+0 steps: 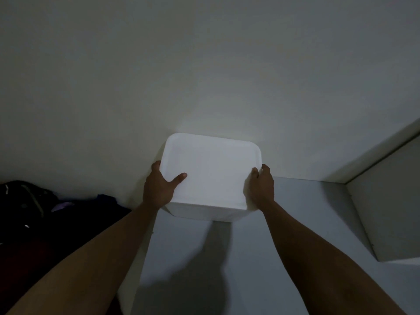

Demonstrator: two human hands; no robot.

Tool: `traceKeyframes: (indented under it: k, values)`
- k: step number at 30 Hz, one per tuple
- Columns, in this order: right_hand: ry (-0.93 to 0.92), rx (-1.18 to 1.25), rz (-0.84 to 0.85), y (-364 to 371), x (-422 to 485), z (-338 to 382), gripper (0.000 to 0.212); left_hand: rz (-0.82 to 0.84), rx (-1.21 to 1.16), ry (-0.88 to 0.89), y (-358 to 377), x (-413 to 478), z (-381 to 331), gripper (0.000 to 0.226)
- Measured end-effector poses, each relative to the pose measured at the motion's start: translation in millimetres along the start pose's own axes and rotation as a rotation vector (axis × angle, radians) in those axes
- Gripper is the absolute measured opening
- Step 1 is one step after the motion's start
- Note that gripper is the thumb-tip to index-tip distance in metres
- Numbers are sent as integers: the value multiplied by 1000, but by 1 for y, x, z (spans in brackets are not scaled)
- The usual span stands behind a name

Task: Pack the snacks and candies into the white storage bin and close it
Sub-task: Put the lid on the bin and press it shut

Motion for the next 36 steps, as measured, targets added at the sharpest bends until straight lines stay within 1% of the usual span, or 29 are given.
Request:
traceKeyframes:
  k: [4, 7, 10, 13, 15, 18, 21, 23, 27, 32, 36]
  values:
    - [3, -3, -22, -2, 1, 0, 38, 16, 51, 6, 2, 0, 0, 103]
    - [-11, -44, -38, -1, 2, -1, 39, 114, 201, 28, 12, 9, -2, 110]
    - [-17, -82, -49, 0, 1, -1, 44, 207, 327, -14, 20, 25, -4, 105]
    - [-25, -96, -57, -1, -1, 1, 53, 131, 365, -60, 16, 32, -5, 100]
    - [-30, -144, -41, 2, 0, 2, 58, 108, 368, -68, 16, 33, -1, 101]
    - [-34, -242, -38, 7, 1, 4, 55, 119, 349, -60, 17, 34, 3, 101]
    - [-48, -314, -79, 7, 1, 5, 54, 127, 400, 11, 19, 35, -3, 95]
    - [-51, -327, -78, 10, 3, 3, 53, 145, 420, 51, 21, 36, -3, 90]
    - [-47, -343, -83, 10, 4, 2, 53, 192, 455, 36, 26, 41, 4, 85]
    - [-30, -376, -65, 11, 2, 2, 55, 205, 364, 27, 25, 41, 3, 86]
    - [-42, -348, -83, 7, -1, 6, 58, 137, 297, 29, 19, 35, -5, 87]
Point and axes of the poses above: each hand's wrist, its own x-axis towards the middle knuckle, its own y-axis out of the palm, z = x × y, the point moved 10 cm from there along x, towards the middle knuckle, and after that the axes turned 7 degrees about y, right-handed, at the moved point
